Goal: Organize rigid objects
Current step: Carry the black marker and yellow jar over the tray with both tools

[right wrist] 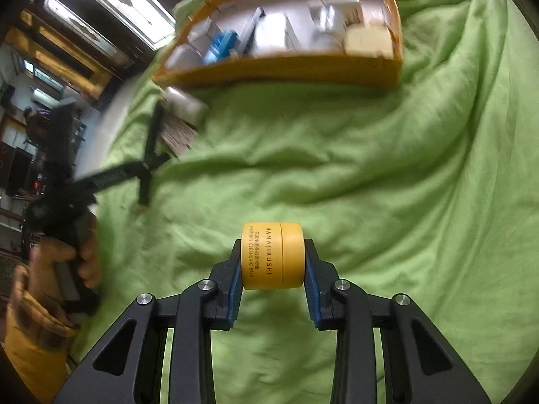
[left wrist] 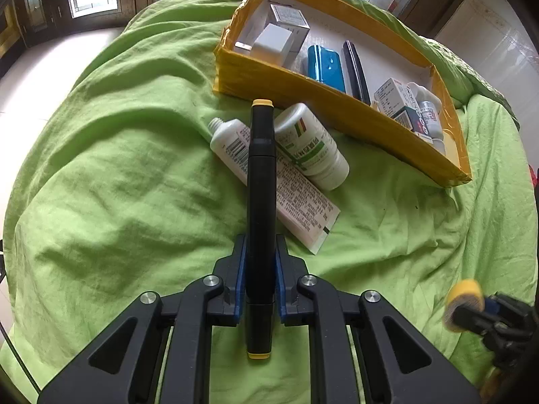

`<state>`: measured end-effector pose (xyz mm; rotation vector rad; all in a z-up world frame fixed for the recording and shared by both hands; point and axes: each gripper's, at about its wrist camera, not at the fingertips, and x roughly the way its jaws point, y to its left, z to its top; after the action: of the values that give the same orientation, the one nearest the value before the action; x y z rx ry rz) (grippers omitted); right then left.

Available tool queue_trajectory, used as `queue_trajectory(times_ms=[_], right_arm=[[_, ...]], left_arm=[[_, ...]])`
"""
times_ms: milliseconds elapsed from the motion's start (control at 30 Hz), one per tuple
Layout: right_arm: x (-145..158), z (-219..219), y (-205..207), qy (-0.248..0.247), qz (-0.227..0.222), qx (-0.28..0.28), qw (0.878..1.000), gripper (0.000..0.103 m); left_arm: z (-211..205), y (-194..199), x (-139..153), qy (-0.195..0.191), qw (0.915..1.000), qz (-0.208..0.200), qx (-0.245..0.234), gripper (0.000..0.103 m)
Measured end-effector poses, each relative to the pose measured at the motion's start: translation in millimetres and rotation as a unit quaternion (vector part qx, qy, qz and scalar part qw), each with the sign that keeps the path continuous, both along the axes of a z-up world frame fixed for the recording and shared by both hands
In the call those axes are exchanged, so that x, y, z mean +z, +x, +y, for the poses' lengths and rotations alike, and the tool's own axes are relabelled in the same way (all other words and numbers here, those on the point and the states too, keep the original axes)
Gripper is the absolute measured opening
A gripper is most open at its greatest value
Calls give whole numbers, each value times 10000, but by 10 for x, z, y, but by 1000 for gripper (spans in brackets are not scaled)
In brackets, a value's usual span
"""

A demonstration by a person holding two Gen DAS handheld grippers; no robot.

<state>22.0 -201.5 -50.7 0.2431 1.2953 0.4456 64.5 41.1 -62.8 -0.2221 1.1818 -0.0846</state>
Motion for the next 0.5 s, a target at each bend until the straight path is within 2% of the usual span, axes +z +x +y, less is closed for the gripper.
queue_trajectory(times_ms=[167,400,500], right_arm=[[159,249,254,-80,-381,71,9992,29],[-156,483,179,-366,-198,347,9985,29],[-174,486,161,-370,-273,355,9983,29]], left_arm=[[-93,118,41,227,9995,-182,-76,14],[-112,170,36,425,9983,-383,-117,15],[-106,165,38,394,9983,-418,-131,14]])
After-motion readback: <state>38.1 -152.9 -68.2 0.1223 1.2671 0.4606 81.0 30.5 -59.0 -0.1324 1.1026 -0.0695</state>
